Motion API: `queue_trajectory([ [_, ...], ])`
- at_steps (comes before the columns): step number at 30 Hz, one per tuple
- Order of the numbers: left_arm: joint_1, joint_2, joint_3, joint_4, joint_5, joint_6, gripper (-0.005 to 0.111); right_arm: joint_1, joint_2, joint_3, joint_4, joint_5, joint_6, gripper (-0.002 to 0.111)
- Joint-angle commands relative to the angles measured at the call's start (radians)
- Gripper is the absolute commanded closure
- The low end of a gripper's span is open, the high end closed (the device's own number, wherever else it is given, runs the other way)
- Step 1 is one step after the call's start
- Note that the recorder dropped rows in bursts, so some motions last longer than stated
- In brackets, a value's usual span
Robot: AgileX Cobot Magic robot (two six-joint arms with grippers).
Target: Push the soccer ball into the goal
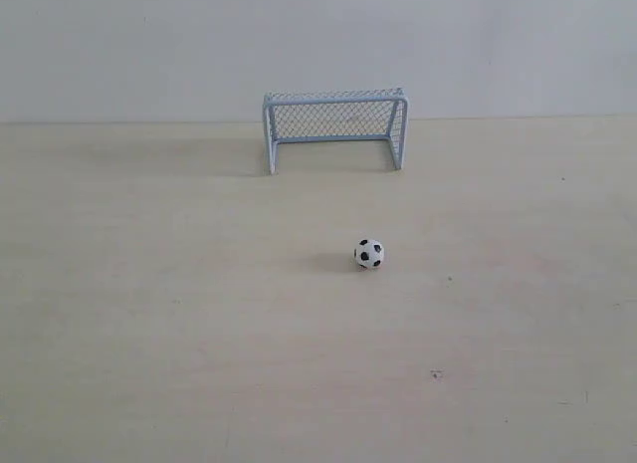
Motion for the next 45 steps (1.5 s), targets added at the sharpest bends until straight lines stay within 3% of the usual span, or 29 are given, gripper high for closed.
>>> queue_trajectory([
  [1, 0.002, -0.002, -0.003, -0.001, -0.003, -0.005, 0.1, -0.003, -0.005, -0.001, -0.004, -0.011, 0.0, 0.108],
  [34, 0.002, -0.002, -0.003, -0.001, -0.003, -0.005, 0.1, -0.003, -0.005, -0.001, 0.037, -0.029, 0.01, 0.108],
  [45, 0.002, -0.002, -0.003, -0.001, -0.003, -0.005, 0.1, -0.003, -0.005, -0.369, 0.106, 0.054, 0.016, 0.108],
])
